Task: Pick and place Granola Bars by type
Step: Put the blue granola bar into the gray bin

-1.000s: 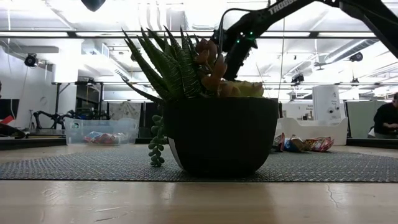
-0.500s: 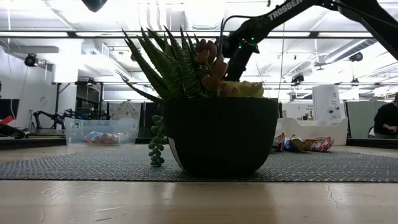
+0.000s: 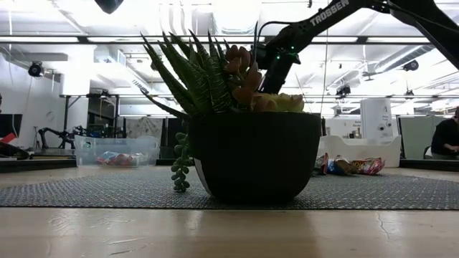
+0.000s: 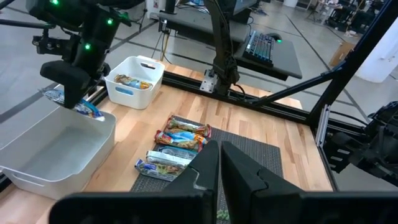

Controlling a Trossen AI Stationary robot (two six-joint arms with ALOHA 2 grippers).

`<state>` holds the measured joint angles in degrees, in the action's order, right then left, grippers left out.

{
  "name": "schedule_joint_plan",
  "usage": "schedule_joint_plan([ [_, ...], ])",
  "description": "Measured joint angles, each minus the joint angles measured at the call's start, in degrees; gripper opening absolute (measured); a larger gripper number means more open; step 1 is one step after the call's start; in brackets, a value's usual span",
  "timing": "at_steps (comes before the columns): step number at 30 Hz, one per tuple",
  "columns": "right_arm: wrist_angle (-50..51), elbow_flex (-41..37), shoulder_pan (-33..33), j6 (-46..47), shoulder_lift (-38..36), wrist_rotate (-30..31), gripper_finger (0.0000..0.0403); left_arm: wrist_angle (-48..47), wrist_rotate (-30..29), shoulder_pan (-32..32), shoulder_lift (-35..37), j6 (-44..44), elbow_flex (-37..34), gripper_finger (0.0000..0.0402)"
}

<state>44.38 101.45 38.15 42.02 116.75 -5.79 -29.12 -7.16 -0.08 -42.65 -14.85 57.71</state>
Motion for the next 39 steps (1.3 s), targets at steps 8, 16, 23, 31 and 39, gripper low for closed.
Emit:
schedule_joint_plan([
  [8,-0.56,0.24,0.00,1.16,0.00,-2.01,0.0059,0.00,0.00,0.00,0.00,-0.07,0.00,0.0000],
  [16,-2.70,0.31,-0.37,1.31,0.00,-4.93,0.0059,-0.02,0.00,0.00,0.00,-0.09,0.00,0.0000],
  [23,-7.59,0.33,-1.44,1.98,0.00,-7.20,0.0059,-0.04,0.00,0.00,0.00,-0.12,0.00,0.0000],
  [31,-7.55,0.33,-1.35,2.39,0.00,-7.23,0.0059,-0.07,0.00,-0.01,0.00,-0.13,0.00,0.0000],
  [39,-5.12,0.27,-1.53,2.80,2.37,-6.70,0.0059,-0.10,0.00,-0.01,0.00,-0.15,0.00,0.0000],
])
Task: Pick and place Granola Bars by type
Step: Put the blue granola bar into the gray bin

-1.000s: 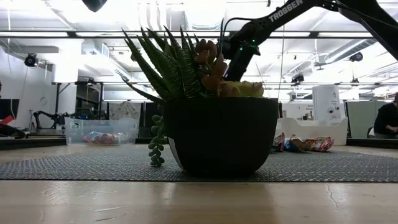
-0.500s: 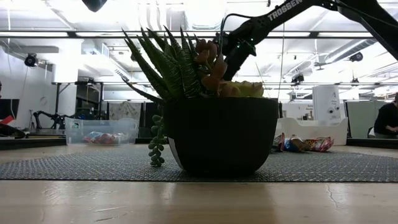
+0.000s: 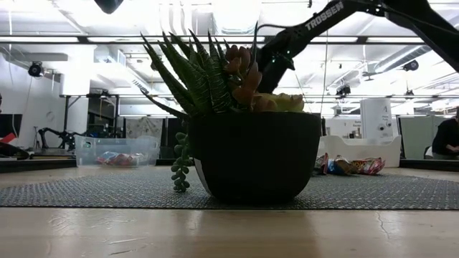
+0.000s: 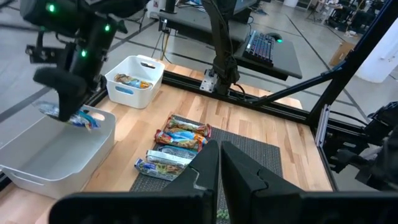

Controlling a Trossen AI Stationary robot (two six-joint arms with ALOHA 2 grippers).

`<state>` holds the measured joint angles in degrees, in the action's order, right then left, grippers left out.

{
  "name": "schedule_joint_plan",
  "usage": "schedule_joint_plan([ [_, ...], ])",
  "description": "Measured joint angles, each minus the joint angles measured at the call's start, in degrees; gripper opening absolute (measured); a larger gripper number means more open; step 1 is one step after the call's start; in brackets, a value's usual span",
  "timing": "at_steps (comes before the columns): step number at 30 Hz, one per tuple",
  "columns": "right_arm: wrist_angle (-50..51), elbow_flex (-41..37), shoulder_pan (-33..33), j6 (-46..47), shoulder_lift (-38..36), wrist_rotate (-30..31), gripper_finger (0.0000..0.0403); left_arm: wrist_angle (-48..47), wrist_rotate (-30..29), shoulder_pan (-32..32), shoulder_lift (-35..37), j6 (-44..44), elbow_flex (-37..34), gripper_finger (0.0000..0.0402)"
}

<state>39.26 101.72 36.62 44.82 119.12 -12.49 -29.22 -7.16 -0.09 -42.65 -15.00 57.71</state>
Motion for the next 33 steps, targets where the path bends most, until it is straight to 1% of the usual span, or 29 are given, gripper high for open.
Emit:
schedule_joint_plan([
  [6,0.75,-0.03,-0.13,0.17,2.86,0.02,0.0059,-0.06,0.01,-0.01,0.02,-0.52,0.00,0.0000],
  [17,1.58,-0.05,-0.07,0.02,3.24,0.50,0.0059,-0.03,0.00,0.00,0.02,-0.50,0.00,0.0000],
  [23,5.46,-0.05,0.17,0.20,3.24,4.90,0.0059,0.03,0.00,0.00,0.02,-0.50,0.00,0.0000],
  [33,6.54,-0.05,0.52,0.04,3.24,6.10,0.0059,0.05,0.00,0.01,0.02,-0.48,0.00,0.0000],
])
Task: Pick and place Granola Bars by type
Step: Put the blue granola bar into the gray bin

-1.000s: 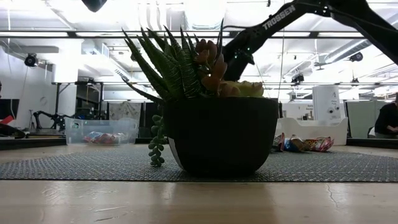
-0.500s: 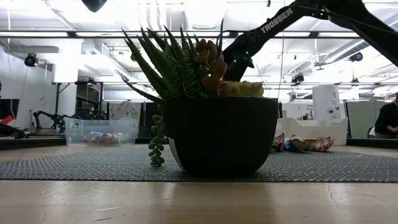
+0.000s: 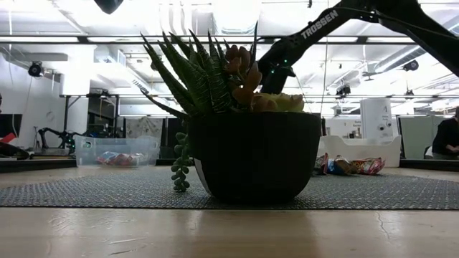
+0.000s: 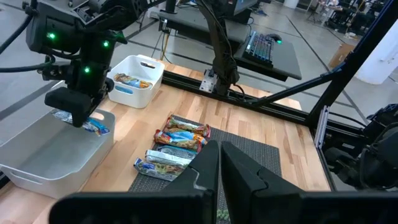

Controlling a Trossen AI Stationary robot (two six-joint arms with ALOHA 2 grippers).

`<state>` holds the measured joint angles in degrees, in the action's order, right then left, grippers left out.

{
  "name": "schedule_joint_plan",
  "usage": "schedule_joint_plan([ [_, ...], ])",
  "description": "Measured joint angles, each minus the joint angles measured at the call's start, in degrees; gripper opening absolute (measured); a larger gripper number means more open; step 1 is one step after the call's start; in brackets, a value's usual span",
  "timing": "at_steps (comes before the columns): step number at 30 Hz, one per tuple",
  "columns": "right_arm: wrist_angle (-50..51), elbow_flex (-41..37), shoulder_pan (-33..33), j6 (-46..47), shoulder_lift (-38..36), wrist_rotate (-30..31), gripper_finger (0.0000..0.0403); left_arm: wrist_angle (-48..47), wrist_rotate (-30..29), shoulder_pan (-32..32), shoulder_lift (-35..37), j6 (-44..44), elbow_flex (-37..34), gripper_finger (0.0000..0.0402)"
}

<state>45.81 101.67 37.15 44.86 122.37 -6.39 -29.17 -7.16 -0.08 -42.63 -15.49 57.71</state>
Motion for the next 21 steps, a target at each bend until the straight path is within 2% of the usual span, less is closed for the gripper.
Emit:
schedule_joint_plan([
  [21,0.02,0.00,0.00,-0.46,0.00,0.11,0.0059,0.00,0.00,-0.01,0.00,-0.18,0.00,0.0000],
])
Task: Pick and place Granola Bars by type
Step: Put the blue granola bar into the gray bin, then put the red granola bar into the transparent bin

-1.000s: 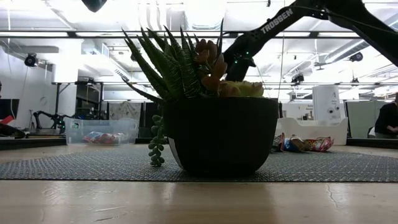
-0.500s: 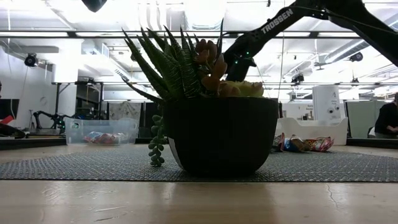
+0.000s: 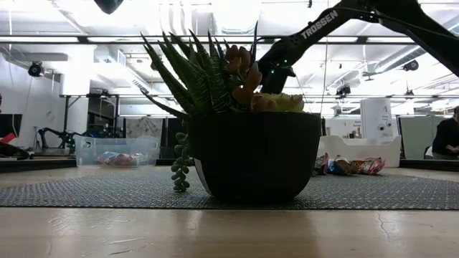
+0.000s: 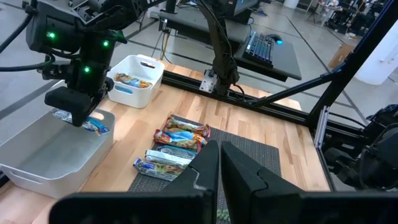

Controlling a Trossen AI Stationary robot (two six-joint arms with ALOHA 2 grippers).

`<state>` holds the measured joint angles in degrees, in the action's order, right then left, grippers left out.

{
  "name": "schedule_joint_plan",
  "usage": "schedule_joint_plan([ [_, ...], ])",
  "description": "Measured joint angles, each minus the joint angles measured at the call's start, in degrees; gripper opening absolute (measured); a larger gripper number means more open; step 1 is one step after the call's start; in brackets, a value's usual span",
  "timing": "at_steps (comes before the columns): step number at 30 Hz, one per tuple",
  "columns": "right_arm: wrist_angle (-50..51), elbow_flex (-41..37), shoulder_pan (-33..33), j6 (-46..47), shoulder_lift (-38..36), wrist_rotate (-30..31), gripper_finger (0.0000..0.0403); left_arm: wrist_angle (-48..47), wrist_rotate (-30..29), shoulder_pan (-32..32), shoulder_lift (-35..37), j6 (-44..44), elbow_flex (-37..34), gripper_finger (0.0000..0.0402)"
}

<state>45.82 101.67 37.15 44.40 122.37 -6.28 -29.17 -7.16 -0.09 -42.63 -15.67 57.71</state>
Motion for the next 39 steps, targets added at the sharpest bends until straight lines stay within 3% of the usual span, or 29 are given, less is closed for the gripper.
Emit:
schedule_joint_plan([
  [4,0.37,0.00,0.00,-0.04,0.00,-0.04,0.0069,0.00,0.00,0.01,0.00,-0.45,0.00,0.0000],
  [13,0.45,-0.04,0.00,0.00,0.00,-0.13,0.0155,0.00,0.00,-0.01,0.00,-0.71,0.00,0.0000],
  [18,0.39,-0.04,0.00,-0.02,0.00,-0.11,0.0180,0.00,0.00,0.01,0.00,-0.86,0.00,0.0000],
  [39,0.80,0.09,-0.07,-4.39,-0.52,-0.23,0.0166,-0.02,0.00,-0.01,0.00,-1.02,0.00,0.0000],
])
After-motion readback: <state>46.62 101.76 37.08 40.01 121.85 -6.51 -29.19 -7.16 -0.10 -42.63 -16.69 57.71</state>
